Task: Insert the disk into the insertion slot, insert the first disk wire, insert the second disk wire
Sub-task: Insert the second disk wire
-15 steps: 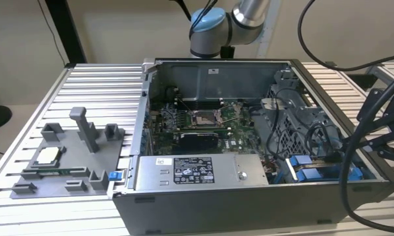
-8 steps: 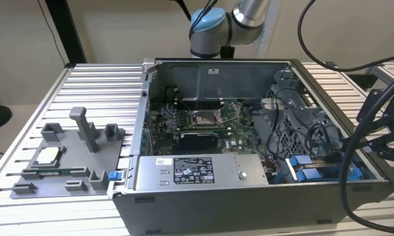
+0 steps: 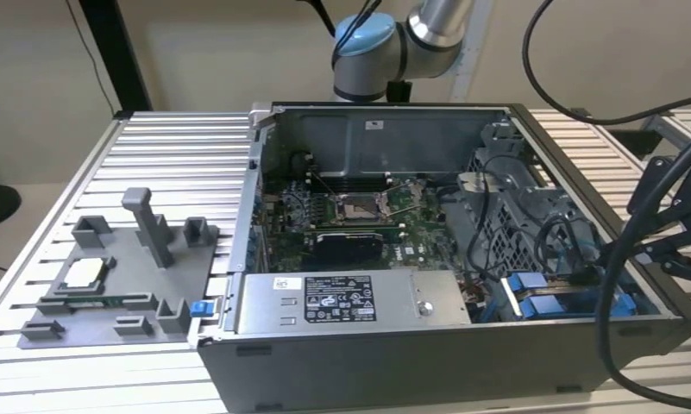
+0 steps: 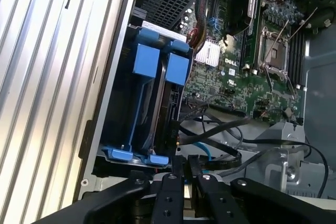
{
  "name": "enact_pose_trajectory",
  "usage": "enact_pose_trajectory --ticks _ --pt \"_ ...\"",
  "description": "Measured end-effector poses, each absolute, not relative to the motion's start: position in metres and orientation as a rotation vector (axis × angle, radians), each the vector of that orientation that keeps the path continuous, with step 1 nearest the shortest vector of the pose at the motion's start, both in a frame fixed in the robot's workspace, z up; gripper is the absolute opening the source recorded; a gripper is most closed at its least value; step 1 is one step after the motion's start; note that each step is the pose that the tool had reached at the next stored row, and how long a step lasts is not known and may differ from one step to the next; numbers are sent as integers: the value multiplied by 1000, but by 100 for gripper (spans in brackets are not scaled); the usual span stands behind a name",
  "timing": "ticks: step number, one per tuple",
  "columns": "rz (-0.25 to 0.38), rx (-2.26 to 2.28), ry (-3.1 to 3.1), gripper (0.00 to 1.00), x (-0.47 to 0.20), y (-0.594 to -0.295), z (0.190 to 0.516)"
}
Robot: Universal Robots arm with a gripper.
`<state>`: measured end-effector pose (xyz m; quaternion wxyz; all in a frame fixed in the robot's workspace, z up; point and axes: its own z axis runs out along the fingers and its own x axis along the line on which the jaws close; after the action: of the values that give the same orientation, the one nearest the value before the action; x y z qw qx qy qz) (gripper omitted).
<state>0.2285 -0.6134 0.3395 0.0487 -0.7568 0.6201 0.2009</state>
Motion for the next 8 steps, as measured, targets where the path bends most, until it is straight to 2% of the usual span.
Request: enact_pose_trajectory --ticks 8 --pt "617 -2297 1890 0 216 -614 355"
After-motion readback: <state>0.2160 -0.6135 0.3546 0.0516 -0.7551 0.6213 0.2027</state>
